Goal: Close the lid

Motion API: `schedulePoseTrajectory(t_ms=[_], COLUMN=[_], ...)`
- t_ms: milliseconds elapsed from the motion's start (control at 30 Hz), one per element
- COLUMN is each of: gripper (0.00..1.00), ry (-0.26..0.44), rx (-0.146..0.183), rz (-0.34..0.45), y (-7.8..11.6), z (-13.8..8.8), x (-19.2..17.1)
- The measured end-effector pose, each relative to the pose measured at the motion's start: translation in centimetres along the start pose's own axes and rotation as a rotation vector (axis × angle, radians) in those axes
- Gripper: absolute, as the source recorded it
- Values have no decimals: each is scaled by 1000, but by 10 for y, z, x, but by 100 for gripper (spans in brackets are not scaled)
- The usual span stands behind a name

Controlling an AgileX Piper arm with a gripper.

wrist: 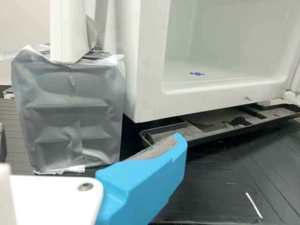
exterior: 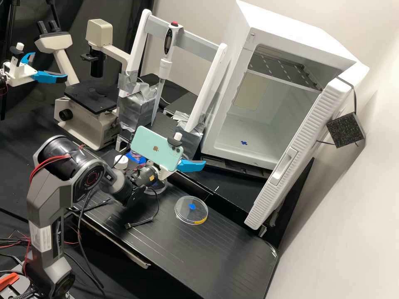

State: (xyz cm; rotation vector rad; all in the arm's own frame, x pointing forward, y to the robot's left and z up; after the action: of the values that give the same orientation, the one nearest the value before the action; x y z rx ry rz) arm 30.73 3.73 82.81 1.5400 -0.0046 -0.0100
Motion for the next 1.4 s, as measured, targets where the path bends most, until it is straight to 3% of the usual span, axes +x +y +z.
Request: schedulePoseTrajectory(t_ms=[333, 533, 867, 967, 1200, 1400], gripper=[100, 100, 100, 100, 100, 100], ry=[-1, -20, 30, 27, -54, -116], rx=[0, 0, -12, -34, -72, -57], rz=[-1, 6, 185, 229, 274, 276], y=[0, 1, 30, 35, 42, 42], z=[0, 6, 22, 29, 52, 65], x=[0, -19, -82, -96, -116, -130])
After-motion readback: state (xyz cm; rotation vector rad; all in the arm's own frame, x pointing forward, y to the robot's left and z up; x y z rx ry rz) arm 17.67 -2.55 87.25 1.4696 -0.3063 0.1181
